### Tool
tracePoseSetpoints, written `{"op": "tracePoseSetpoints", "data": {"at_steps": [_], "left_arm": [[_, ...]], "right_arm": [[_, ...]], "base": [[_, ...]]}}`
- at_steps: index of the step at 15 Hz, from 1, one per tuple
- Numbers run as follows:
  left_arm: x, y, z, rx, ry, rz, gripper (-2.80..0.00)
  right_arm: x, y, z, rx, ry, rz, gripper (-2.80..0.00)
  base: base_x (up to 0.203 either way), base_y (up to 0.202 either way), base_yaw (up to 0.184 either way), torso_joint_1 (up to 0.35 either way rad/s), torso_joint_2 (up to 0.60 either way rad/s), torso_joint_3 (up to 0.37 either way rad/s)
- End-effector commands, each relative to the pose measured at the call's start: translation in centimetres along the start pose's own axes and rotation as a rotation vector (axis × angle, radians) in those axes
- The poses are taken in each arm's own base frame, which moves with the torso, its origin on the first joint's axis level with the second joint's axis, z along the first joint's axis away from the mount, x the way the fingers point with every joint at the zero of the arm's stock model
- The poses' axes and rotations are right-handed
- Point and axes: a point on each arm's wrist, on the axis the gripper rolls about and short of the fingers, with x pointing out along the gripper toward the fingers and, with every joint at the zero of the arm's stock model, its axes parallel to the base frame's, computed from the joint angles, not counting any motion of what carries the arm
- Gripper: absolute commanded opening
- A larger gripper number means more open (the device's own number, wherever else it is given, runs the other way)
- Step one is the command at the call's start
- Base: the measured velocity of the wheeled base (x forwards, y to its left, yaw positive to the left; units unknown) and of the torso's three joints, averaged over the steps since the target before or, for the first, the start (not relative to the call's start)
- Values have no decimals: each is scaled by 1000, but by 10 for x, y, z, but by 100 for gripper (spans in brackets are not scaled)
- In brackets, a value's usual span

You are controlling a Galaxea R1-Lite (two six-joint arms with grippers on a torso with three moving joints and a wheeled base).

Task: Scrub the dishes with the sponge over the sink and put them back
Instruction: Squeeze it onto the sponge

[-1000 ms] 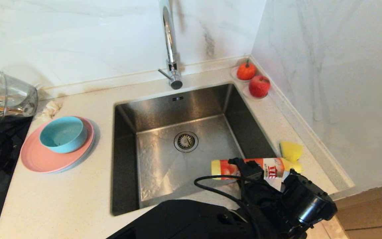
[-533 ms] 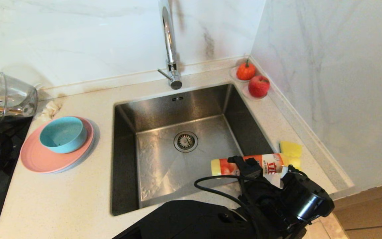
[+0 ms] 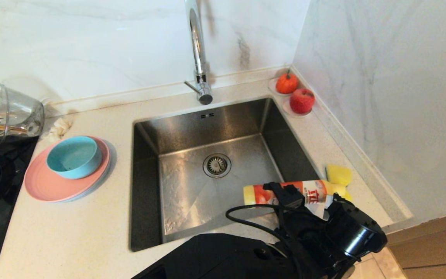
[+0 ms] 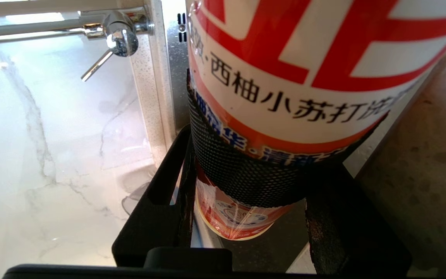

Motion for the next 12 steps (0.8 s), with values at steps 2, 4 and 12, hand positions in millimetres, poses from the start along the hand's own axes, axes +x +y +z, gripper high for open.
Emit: {"op": "tracePoseSetpoints", "data": {"at_steps": [2, 4, 12], "left_arm": [[1, -11, -1, 22, 9, 3, -280], [1, -12, -1, 26, 9, 2, -280], [0, -12, -3, 42, 8, 0, -280]], "right_arm": [[0, 0, 0, 0, -1, 1, -280], [0, 0, 0, 0, -1, 1, -280], [0, 0, 0, 0, -1, 1, -280]], "base": [[0, 0, 0, 0, 0, 0], [0, 0, 0, 0, 0, 0], [0, 0, 0, 0, 0, 0]]}}
